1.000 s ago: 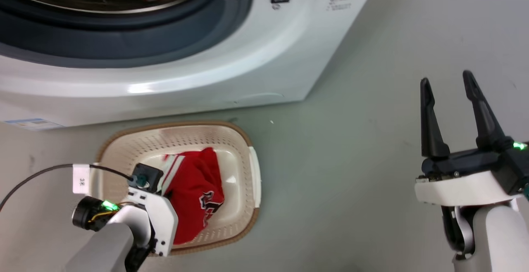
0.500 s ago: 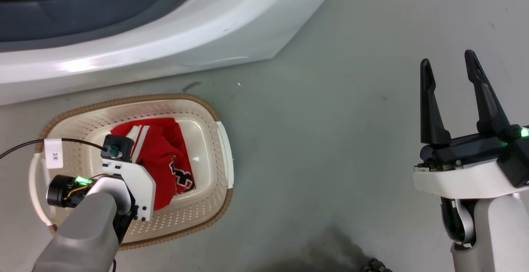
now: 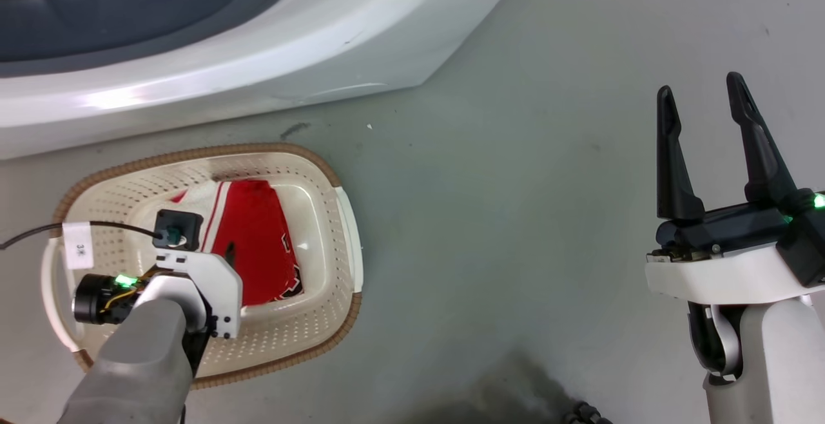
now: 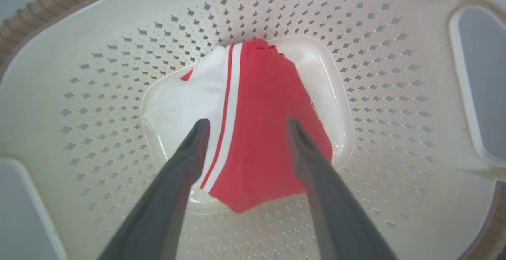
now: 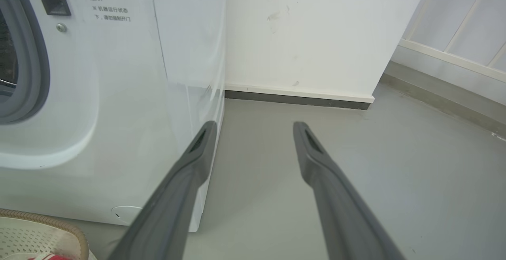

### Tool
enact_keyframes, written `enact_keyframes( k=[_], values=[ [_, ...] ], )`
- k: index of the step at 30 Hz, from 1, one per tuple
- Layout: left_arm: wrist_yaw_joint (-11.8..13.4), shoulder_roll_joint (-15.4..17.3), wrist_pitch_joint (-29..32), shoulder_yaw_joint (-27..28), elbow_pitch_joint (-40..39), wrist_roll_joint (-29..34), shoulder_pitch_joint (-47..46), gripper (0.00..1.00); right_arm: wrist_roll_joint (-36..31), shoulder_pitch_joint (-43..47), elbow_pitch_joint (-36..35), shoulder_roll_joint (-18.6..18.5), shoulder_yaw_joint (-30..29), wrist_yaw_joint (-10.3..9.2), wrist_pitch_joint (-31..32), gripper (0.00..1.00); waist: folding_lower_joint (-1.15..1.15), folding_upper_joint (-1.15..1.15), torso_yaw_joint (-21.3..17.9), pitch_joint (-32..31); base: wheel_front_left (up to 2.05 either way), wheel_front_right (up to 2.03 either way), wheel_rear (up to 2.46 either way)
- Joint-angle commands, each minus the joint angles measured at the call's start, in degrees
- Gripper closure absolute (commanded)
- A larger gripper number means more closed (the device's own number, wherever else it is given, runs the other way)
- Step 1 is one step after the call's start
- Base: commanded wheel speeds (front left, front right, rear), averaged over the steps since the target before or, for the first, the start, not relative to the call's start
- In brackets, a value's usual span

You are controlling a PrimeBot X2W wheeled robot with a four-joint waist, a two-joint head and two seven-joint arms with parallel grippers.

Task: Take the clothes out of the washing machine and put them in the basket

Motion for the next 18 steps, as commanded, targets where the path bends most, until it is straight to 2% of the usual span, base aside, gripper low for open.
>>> enact_keyframes(
  k=[1,8,12,18],
  values=[
    [-0.1,-0.2,-1.0,-0.1,0.5,-0.2,-0.4,0.00,-0.4,-0.4,0.3,0.1,-0.1,-0.06,-0.1,0.00,-0.01,0.00,0.9,-1.5,0.00,0.00,0.00],
    [-1.0,-2.0,-5.3,1.5,0.0,-1.8,0.5,0.00,-1.1,0.8,1.2,0.1,-0.8,-0.06,-0.1,0.00,-0.01,0.00,3.6,-7.6,0.00,0.00,0.00],
    [-0.6,-2.2,-6.1,2.3,-2.0,-1.8,1.0,0.00,-1.7,1.5,1.6,0.1,-1.3,-0.06,-0.1,0.00,-0.01,0.00,5.0,-10.2,0.00,0.00,0.00],
    [3.5,-0.4,-6.1,8.7,-18.9,1.6,5.5,0.00,-3.1,2.9,1.7,0.1,-2.5,-0.05,-0.1,0.00,-0.01,0.00,7.7,-13.9,0.00,0.00,0.00]
  ],
)
